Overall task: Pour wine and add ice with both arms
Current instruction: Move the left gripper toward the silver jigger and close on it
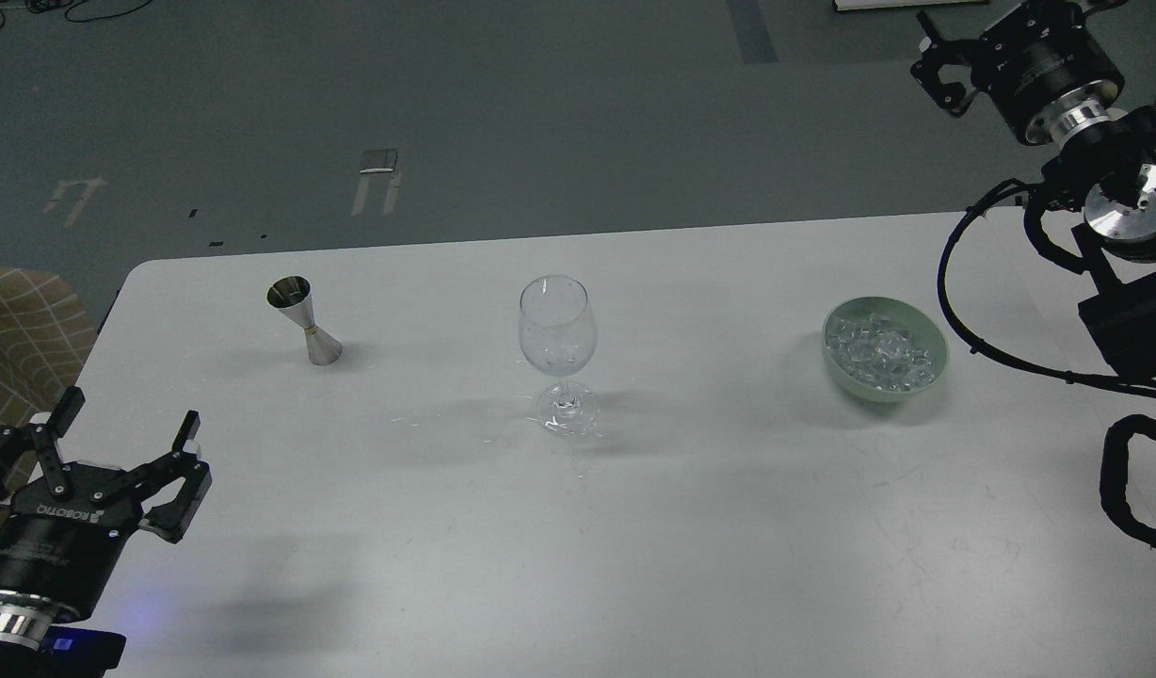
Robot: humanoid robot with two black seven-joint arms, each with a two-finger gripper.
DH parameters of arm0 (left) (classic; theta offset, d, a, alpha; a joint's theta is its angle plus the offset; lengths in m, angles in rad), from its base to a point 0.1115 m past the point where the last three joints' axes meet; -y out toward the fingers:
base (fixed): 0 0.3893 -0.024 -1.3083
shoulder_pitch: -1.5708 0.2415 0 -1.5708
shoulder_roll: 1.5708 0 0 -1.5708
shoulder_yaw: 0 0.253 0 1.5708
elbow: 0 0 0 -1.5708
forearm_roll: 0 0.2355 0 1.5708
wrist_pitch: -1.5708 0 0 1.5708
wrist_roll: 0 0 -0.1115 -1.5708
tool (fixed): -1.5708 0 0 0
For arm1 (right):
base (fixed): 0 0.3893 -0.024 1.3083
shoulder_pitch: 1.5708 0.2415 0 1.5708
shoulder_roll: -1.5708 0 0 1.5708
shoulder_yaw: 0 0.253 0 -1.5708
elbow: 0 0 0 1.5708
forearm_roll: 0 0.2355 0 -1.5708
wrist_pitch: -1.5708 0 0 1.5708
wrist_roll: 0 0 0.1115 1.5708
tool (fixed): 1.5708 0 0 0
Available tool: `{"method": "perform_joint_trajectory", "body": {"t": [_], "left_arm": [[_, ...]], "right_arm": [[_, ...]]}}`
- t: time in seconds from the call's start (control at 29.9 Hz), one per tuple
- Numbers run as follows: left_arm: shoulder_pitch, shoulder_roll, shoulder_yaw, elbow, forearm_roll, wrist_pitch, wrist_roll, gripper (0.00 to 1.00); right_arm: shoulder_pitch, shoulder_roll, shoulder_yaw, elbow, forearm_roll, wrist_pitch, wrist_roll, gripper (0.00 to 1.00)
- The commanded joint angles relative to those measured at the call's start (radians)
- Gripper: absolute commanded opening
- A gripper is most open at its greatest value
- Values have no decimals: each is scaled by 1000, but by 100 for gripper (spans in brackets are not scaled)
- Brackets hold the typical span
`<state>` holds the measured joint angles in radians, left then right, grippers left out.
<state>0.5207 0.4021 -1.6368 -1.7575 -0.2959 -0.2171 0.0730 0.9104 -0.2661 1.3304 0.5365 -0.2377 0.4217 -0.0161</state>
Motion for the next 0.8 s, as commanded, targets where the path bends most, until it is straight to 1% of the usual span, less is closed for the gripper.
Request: {"method": "perform_joint_trajectory", "body": {"t": [0.0, 0.07, 0.13, 0.2, 0.23, 0.27, 0.3, 0.37, 0.43, 0.53, 0.6, 0.77], "left_arm": [[-117, -46, 17, 29, 33, 149, 1, 95], [-158, -57, 31, 41, 46, 211, 4, 95], [-240, -62, 54, 49, 72, 324, 2, 95], [-271, -62, 61, 49, 80, 373, 5, 95], [-277, -60, 70, 50, 81, 380, 4, 92], [-277, -60, 71, 50, 81, 380, 4, 92], [-278, -60, 80, 53, 83, 381, 2, 88], [-286, -63, 92, 67, 86, 383, -1, 84], [-303, -72, 119, 98, 119, 380, -16, 81], [-333, -114, 130, 133, 158, 378, -30, 81], [-379, -166, 132, 203, 198, 372, -22, 82], [-464, -184, 158, 314, 208, 355, -21, 81]], "right_arm": [[-1, -1, 0, -4, 0, -1, -2, 100], [-1, -1, 0, -4, 0, 0, -2, 100], [-4, -1, 0, -4, 0, -1, -1, 100], [-4, -1, 0, -1, 0, -1, -1, 100], [-5, -2, 0, -1, 0, -1, -1, 100], [-5, -2, 0, -1, 0, -1, -1, 100], [-7, -2, 0, -1, 0, -1, -2, 100], [-13, -13, 0, 0, 0, -3, -1, 100], [-21, -18, 0, 2, 0, -3, -1, 100], [-25, -18, 0, 2, 0, -3, -2, 100], [-25, -18, 0, 0, 0, -3, -1, 100], [-25, -18, 0, 0, 0, -4, -1, 100]]}}
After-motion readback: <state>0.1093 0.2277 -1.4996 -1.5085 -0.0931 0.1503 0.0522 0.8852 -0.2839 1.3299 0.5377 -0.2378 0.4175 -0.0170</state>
